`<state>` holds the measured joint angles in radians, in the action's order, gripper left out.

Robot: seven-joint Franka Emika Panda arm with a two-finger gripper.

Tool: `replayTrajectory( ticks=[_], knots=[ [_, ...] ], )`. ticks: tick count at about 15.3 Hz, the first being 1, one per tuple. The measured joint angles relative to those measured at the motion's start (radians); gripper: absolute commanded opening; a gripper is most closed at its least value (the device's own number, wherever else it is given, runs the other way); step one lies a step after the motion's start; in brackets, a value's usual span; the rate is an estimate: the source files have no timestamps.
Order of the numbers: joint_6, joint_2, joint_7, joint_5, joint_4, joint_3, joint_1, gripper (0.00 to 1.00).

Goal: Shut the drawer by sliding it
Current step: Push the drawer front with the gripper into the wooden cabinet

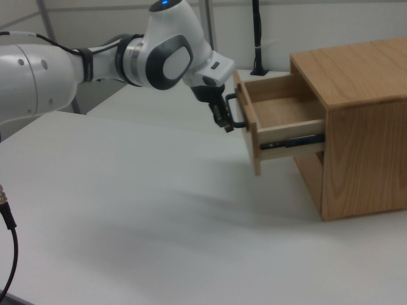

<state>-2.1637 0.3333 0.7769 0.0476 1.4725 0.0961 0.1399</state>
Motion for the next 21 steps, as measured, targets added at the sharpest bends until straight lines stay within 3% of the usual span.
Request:
replayTrajectory(
  ticks=[12, 21],
  knots=[
    [-0.364, 0.11, 0.0, 0.01, -0.002, 0.116, 0.003, 0.17],
    [-0.583, 0.177, 0.0, 0.017, -0.002, 0.167, 0.021, 0.18]
  ],
)
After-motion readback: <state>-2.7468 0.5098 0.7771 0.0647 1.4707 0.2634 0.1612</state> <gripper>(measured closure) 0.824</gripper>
